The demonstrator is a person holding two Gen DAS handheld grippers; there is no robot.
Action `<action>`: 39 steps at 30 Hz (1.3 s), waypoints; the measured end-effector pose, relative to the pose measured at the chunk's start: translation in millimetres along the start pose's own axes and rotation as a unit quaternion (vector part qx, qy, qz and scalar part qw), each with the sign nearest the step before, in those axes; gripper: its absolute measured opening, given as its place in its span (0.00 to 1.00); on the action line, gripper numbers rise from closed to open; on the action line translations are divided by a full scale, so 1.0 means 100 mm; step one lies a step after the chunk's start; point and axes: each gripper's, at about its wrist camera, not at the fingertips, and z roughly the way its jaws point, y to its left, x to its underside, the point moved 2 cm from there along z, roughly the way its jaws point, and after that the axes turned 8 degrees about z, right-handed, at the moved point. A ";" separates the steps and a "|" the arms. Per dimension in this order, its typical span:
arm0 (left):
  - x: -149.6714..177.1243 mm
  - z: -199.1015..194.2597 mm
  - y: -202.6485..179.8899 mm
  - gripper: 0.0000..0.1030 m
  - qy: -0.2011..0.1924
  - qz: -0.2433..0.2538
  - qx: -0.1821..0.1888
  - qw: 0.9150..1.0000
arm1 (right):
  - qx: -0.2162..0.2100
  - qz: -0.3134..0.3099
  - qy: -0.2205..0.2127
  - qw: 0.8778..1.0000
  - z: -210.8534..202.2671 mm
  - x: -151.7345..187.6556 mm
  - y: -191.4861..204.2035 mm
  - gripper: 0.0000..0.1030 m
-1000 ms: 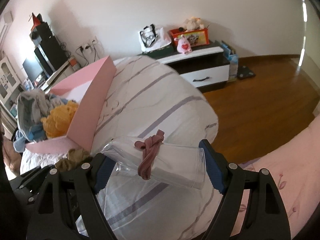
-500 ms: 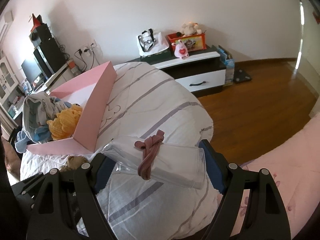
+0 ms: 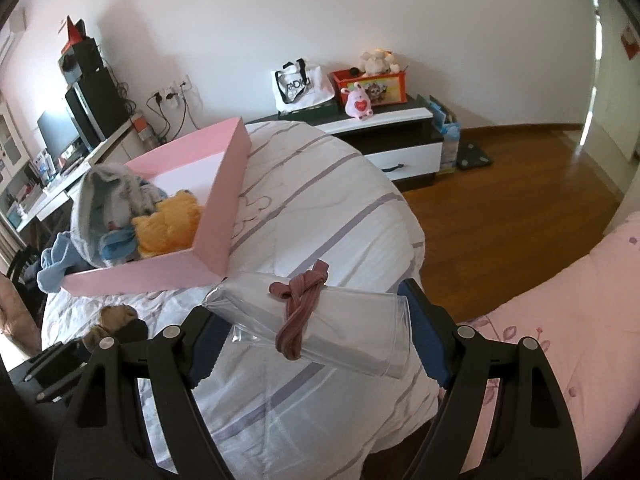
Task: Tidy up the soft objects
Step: 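Carry the scrunchie with the left tool while the right tool carries the bag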
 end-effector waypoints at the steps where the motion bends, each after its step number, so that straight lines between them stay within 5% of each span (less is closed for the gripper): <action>1: 0.02 -0.05 0.08 0.20 -0.004 -0.003 -0.001 1.000 | 0.001 -0.003 0.000 1.000 -0.02 0.03 0.07 0.76; 13: 0.30 -0.44 0.78 0.20 -0.035 -0.018 -0.030 0.999 | -0.009 -0.040 0.010 0.999 -0.14 0.32 0.79 0.76; 21: 0.39 -0.68 0.90 0.20 -0.043 -0.007 -0.026 0.999 | -0.013 -0.045 -0.005 0.999 -0.33 0.43 1.06 0.76; 39: 0.77 -1.79 1.02 0.20 -0.125 -0.019 -0.077 0.989 | -0.040 -0.066 -0.080 0.994 -1.25 0.62 1.39 0.76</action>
